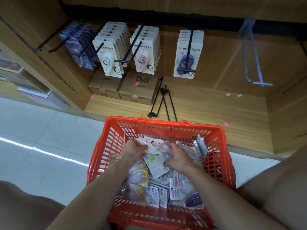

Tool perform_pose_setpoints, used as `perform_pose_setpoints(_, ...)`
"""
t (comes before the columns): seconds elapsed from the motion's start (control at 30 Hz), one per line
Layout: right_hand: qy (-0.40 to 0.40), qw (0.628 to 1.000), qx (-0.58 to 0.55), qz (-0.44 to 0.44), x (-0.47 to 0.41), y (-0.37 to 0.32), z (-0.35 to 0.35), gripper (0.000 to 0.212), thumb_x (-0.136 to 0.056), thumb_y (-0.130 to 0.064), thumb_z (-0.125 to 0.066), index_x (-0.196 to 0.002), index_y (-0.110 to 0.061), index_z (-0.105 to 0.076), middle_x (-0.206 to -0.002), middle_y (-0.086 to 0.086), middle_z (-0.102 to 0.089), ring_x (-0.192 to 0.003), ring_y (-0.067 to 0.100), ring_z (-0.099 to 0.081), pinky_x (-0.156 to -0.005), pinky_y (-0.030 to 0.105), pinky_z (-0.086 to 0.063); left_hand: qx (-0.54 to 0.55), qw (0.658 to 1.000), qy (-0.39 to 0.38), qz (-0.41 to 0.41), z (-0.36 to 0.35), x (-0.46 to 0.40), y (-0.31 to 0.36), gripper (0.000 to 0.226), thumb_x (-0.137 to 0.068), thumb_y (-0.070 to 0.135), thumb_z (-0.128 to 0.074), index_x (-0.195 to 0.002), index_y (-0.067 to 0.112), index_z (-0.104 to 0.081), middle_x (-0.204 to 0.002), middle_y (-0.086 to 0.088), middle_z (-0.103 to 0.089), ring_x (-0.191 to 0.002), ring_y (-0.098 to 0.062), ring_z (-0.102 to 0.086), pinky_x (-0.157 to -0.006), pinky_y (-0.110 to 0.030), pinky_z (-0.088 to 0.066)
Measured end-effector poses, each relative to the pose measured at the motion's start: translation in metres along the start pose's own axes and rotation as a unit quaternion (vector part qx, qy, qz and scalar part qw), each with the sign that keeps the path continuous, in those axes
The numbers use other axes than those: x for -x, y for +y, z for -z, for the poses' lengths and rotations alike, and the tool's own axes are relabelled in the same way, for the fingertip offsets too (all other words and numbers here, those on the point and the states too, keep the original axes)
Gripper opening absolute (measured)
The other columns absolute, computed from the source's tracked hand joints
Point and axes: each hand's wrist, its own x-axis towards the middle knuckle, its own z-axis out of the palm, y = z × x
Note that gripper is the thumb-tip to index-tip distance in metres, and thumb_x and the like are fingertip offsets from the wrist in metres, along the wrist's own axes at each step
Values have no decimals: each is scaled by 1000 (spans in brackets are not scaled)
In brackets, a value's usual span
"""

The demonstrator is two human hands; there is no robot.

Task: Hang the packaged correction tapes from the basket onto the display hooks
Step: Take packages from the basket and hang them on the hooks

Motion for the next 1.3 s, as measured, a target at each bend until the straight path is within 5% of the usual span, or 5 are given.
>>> perform_pose_setpoints(0.23, 40, 996, -41, -69, 5, 4, -6, 83, -86, -32, -81, -152, -18, -32, -150, 10, -33, -124, 31, -55, -100, 41, -50, 19, 1000, 21, 10, 0, 5, -2, 57, -79, -8, -82, -119, 3, -43, -101, -22, -71, -82, -39, -77, -74, -54, -65)
perform_pose_setpoints(0.47, 49, 990, -65, -113, 15, 4, -1, 80, -102, -51, -54, -159, -6, -24, -155, 16, -44, -134, 36, -53, -97, 39, -46, -55, 996, -68, -9, -7, 14, -9, 33, -92, -1, -67, -121, 12, -63, -103, -8, -71, -105, -33, -70, -95, -49, -60)
perform_pose_setpoints(0.8, 22, 994, 59, -85, 30, 10, 9, 29, -99, -17, -62, -126, -9, -63, -109, 5, -66, -91, 22, -61, -77, 32, -49, 9, 996, -90, 12, -10, 34, 2, 38, -101, -3, -51, -136, 7, -59, -113, 5, -63, -94, -10, -61, -80, -37, -64)
perform_pose_setpoints(0.97, -78, 986, 120, -82, 37, 11, 21, 26, -97, -3, -50, -114, -4, -69, -119, 12, -69, -103, 27, -69, -94, 41, -59, 13, 998, -66, -3, -5, 40, 3, 45, -102, 2, -53, -147, 0, -46, -133, -15, -57, -107, -31, -68, -85, -43, -64)
perform_pose_setpoints(1.3, -278, 854, 438, -48, 60, 3, 6, 15, -81, -6, -76, -75, -9, -62, -85, 5, -59, -73, 24, -59, -70, 35, -49, -161, 979, -46, -116, 37, 40, 8, 22, -94, 15, -62, -111, 18, -76, -109, -9, -77, -102, -29, -71, -87, -36, -56)
